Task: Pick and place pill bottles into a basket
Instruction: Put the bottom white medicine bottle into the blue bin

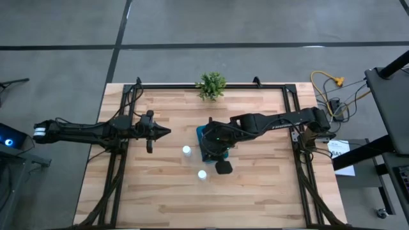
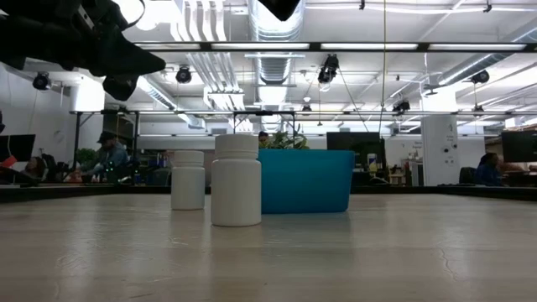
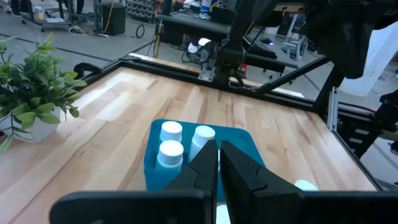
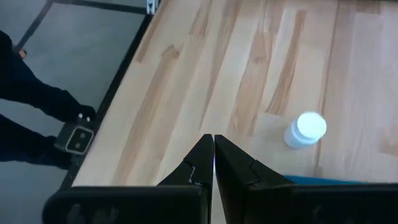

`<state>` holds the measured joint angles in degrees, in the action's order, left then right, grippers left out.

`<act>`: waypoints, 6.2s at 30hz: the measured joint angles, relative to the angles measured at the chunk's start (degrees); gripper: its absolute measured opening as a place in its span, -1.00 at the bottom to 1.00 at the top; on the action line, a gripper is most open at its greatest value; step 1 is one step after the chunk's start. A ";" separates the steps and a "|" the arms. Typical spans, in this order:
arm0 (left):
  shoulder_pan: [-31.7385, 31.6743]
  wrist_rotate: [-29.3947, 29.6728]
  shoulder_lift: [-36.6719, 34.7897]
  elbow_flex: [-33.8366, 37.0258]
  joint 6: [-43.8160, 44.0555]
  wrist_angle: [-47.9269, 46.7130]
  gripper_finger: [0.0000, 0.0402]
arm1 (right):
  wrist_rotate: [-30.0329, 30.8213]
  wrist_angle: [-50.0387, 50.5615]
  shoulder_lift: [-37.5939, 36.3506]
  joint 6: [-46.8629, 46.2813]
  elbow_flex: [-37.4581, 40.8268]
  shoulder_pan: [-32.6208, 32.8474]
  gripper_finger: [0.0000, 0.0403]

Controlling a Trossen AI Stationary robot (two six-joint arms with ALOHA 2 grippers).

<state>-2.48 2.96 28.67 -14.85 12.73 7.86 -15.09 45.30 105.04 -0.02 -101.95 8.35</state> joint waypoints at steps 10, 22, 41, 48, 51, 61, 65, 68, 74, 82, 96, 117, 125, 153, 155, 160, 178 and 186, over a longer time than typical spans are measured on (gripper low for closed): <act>-0.01 -0.07 -1.53 0.07 -2.90 -4.02 -1.00 | 0.02 1.49 -0.06 -0.22 -0.04 0.01 -0.96; -0.01 0.71 -7.35 0.02 -6.20 -5.67 -1.00 | 0.00 2.46 0.04 0.27 0.81 -0.01 -0.96; -0.02 1.03 -7.57 0.04 -5.61 -6.99 -1.00 | 0.07 -0.95 2.95 0.00 1.25 0.01 -0.96; 0.00 1.05 -7.91 0.04 -5.62 -6.91 -1.00 | 0.11 1.34 3.86 0.26 1.29 0.01 -0.96; -0.01 1.05 -7.89 0.04 -5.62 -6.91 -1.00 | 0.06 1.23 4.43 0.36 1.29 0.01 -0.96; 0.00 1.05 -7.82 0.04 -5.62 -7.04 -1.00 | -1.70 1.16 6.44 -1.80 1.29 0.01 -0.96; -0.01 1.05 -7.80 0.03 -5.62 -7.08 -1.00 | -1.73 1.05 6.58 -2.15 1.29 0.03 -0.96; -0.02 1.05 -7.80 0.04 -5.62 -7.08 -1.00 | -1.73 1.05 6.58 -2.15 1.29 0.03 -0.96; -0.01 1.05 -7.72 0.04 -5.62 -7.08 -1.00 | -1.90 1.01 6.58 -2.01 1.29 0.03 -0.96; 0.00 1.05 -7.74 0.04 -5.64 -7.08 -1.00 | -1.97 0.42 6.58 -2.11 2.09 0.03 -0.96; 0.00 1.64 -7.72 0.04 -5.64 -7.08 -1.00 | -3.40 -4.38 6.55 -4.08 5.98 0.13 -0.96; 0.00 1.89 -7.72 0.04 -5.64 -7.08 -1.00 | -5.00 -12.94 6.47 -7.08 12.67 0.32 -0.96; 0.00 1.88 -7.74 0.04 -5.64 -7.08 -1.00 | -4.85 -13.58 6.47 -6.68 13.91 0.54 -0.96; -0.02 1.88 -7.74 0.04 -5.62 -7.17 -1.00 | 1.36 -14.71 6.47 -13.34 13.57 0.64 0.01; -0.02 1.87 -7.74 0.04 -5.62 -7.17 -1.00 | 1.33 -14.69 6.47 -13.54 13.57 0.89 0.08; -0.02 1.88 -7.74 0.04 -5.62 -7.17 -1.00 | 1.22 -14.71 6.47 -14.36 13.57 1.64 0.23; -0.02 1.88 -7.72 0.04 -5.60 -7.28 -1.00 | 2.19 -14.67 6.47 -18.70 13.60 1.80 0.76; -0.02 1.88 -7.72 0.04 -5.60 -7.34 -1.00 | 1.81 -14.60 6.47 -18.14 13.64 2.44 0.78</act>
<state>-2.50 4.84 20.95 -14.81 7.14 0.51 -13.28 30.69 111.50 -18.16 -88.31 10.79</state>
